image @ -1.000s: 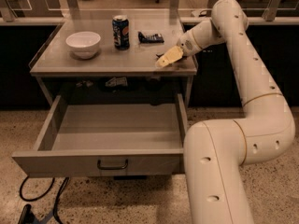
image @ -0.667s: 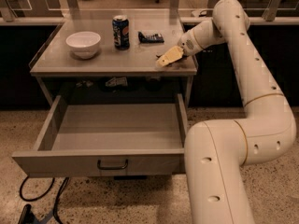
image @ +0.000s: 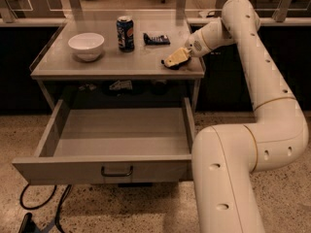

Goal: Place rxbar chocolate into top drawer

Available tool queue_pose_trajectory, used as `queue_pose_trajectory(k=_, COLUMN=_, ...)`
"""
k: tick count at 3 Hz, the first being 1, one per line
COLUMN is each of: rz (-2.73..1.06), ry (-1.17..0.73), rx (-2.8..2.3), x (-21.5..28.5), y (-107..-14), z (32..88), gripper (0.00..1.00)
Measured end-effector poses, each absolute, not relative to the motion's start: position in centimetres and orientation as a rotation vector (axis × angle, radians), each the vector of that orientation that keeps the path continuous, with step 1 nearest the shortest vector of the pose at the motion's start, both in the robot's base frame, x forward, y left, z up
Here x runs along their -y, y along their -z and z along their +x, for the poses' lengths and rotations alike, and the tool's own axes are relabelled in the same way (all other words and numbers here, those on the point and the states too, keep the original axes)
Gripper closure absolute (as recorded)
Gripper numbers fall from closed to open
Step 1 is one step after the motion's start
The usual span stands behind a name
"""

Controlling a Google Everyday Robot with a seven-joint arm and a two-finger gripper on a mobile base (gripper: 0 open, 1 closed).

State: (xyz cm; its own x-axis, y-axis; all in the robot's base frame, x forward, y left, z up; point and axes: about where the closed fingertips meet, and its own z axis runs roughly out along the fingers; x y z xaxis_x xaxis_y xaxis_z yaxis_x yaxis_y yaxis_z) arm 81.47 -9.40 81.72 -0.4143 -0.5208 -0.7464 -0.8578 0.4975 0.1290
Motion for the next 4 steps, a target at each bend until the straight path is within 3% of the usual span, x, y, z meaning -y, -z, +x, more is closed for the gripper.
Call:
queue_pose_trajectory(k=1, rz=-1.127, ry=-0.672, rx=-2.096, x=9.4, y=-82.5, z=81.2, gripper=0.89)
queue_pose_trajectory(k=2, rz=-1.127, ry=-0.672, rx=-2.096, x=9.4, y=-83.0, z=81.2, gripper=1.0)
queue_pose_trajectory(k=4, rz=-1.298, ry=-0.55, rx=-2.001, x=4.1, y=-93.8, z=77.4, gripper=1.0)
